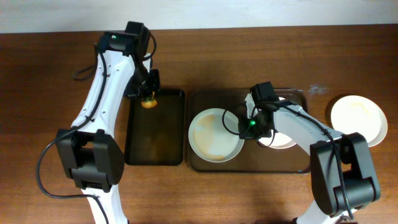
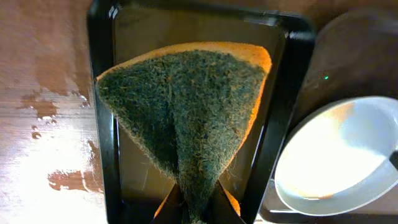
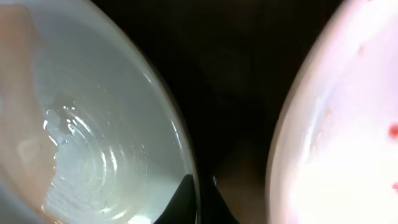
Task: Clean dirty plates on tray and stack at the side
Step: 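Lift the sponge with left gripper back over the black tray, then lift the plate with right gripper and stack it on the right-side plate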
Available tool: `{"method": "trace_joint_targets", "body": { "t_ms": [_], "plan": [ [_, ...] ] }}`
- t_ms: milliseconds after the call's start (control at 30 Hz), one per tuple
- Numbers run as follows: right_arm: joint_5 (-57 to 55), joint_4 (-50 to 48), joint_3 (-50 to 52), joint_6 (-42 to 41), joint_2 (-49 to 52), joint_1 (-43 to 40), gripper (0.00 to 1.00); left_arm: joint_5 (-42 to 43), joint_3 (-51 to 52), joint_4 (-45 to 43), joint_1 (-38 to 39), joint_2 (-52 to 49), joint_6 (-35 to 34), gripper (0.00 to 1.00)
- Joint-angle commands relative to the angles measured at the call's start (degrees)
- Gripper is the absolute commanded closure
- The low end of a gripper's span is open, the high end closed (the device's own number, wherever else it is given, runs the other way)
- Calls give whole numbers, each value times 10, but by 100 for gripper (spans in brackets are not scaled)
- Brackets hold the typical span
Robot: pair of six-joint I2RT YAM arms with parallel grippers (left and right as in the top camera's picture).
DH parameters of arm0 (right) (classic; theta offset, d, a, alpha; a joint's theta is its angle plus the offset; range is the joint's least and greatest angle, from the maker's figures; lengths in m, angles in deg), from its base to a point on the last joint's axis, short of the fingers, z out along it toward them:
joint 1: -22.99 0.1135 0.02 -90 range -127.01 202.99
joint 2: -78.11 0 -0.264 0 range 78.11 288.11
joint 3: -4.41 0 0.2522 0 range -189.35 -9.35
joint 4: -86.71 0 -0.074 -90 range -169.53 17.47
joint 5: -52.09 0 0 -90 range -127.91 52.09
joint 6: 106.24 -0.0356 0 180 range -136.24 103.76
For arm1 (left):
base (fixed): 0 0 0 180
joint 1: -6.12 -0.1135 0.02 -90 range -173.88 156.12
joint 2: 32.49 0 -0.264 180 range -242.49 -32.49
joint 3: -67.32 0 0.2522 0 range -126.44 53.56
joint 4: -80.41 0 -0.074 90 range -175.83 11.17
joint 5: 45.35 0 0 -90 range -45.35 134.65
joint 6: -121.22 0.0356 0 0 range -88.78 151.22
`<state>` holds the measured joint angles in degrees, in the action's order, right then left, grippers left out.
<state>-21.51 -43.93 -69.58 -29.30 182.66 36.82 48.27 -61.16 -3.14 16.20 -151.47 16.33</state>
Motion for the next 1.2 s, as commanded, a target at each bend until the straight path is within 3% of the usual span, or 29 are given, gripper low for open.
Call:
{"method": "trace_joint_targets", "body": {
  "t_ms": [0,133,333,733,1033,1100,1167],
  "plan": [
    [1,37,-30,6,-30,9,96,22,43,0,-6,6,27,100],
    [-43,97,-78,-12,-103,9,96,29,62,-15,-6,6,28,100],
    [-255,165,-96,-74,-166,34,96,48,62,-63,-7,6,16,100],
    [-811,255,-129,-190,-180,346,96,89,62,-106,-13,6,13,100],
    [-920,256,-129,-189,-180,391,96,93,62,-109,-14,6,13,100],
    [-912,256,-129,-189,-180,391,96,93,62,-110,-14,6,13,100],
    [-820,256,-129,-190,-180,383,96,93,62,-112,-14,6,13,100]
  ]
}}
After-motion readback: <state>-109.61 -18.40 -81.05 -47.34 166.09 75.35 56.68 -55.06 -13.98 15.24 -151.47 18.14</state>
